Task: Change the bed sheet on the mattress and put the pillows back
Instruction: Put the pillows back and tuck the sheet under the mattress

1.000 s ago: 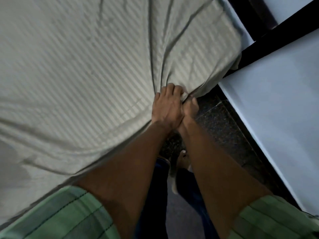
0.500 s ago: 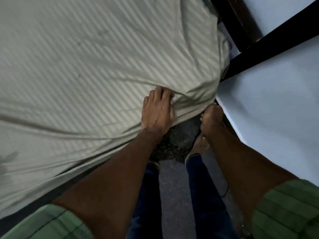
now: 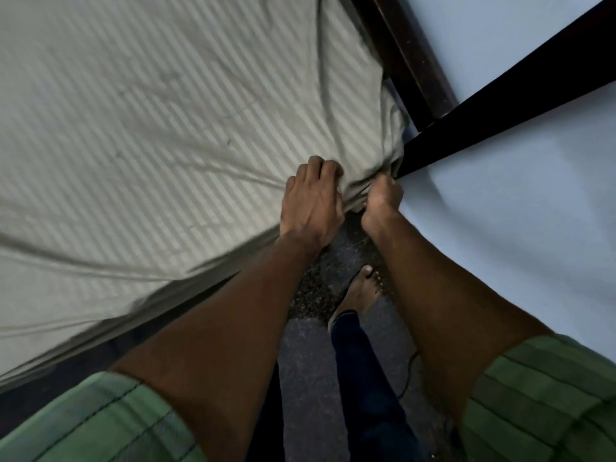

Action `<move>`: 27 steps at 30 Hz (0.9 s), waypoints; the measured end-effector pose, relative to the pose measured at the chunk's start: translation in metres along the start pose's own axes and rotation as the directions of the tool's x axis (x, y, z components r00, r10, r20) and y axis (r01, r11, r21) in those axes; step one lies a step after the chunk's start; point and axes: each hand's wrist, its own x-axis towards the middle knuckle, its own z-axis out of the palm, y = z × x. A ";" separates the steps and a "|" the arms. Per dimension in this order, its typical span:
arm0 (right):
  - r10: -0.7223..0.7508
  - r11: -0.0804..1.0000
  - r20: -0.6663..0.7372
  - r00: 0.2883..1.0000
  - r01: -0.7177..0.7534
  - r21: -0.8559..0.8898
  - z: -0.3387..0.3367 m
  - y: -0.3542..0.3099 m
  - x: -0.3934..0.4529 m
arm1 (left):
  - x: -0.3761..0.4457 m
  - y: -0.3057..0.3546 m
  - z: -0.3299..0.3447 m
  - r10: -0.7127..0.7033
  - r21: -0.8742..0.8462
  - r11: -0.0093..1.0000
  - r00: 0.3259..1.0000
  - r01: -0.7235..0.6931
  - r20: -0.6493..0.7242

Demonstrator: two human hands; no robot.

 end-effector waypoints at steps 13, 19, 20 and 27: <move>0.115 0.950 -0.010 0.993 -0.107 0.293 -0.034 -0.012 0.008 | 0.023 0.042 0.012 0.119 0.011 0.993 0.991 -0.120 0.064; 0.177 0.972 0.122 0.977 -0.193 0.133 -0.027 -0.028 0.023 | 0.023 0.049 0.014 0.076 -0.013 0.997 0.996 -0.076 0.055; 0.176 0.980 0.092 0.980 -0.183 0.073 -0.029 -0.026 0.025 | 0.024 0.050 0.014 0.071 -0.025 0.997 0.996 -0.070 0.056; 0.257 0.946 0.374 0.891 -0.311 0.090 -0.033 -0.019 0.032 | 0.023 0.048 0.021 0.022 -0.104 0.994 1.000 -0.022 0.002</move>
